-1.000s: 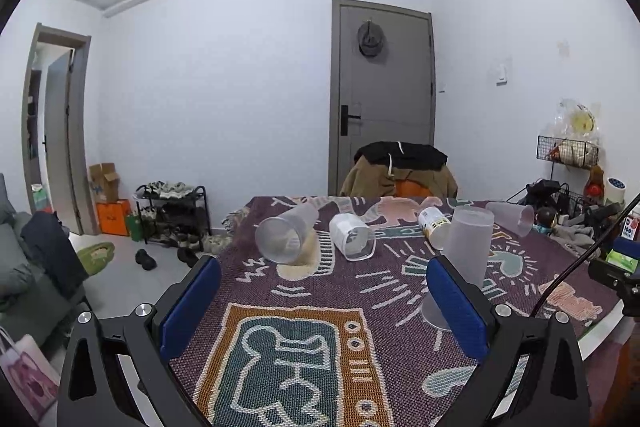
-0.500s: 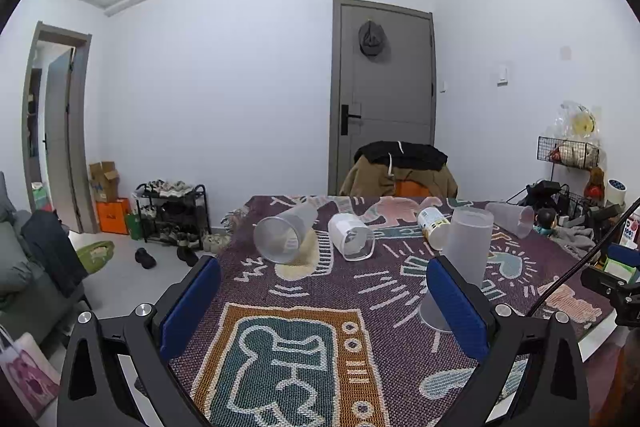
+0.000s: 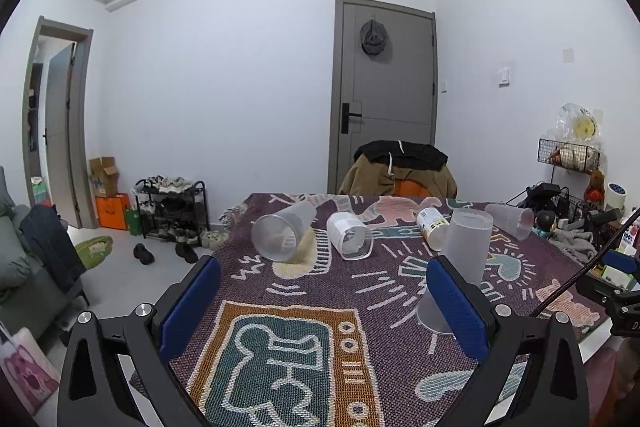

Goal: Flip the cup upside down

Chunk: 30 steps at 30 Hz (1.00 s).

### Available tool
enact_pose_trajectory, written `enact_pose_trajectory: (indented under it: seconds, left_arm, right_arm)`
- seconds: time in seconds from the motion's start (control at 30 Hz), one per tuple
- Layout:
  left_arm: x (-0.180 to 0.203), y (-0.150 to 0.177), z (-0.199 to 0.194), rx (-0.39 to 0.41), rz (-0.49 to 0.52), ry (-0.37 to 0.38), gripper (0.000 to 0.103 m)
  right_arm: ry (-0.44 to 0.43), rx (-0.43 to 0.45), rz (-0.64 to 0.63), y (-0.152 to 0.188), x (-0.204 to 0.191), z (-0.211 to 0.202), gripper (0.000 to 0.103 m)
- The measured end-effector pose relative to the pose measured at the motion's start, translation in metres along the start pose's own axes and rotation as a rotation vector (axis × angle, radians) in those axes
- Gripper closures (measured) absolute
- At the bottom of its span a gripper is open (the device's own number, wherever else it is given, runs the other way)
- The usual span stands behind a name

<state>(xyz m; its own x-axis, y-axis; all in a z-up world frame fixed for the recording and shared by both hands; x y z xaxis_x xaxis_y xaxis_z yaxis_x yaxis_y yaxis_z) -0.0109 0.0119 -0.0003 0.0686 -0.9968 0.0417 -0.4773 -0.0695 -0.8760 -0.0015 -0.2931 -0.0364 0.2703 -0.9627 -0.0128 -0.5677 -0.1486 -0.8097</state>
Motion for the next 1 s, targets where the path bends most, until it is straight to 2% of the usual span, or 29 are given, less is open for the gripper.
enact_pose_trajectory:
  seconds: [1.0]
  left_arm:
    - [-0.0016, -0.0004, 0.0025, 0.000, -0.010, -0.006, 0.000]
  right_arm:
    - [0.009, 0.008, 0.000, -0.0002, -0.0007, 0.0003, 0.000]
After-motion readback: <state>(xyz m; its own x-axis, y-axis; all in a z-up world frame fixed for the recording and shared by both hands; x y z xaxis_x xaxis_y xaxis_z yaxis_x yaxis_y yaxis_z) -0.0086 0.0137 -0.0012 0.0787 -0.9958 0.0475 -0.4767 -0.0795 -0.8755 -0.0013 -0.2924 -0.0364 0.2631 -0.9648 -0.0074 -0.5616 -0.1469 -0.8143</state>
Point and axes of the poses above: each gripper's, at about its wrist camera, not at the fingertips, and z roughly the way its jaws point, x to its right, y to its underside, the point moved 1 cm from there along z, roughly the way its jaws point, and after that the axes turned 15 degrees about -x, right-handed, at the moved point
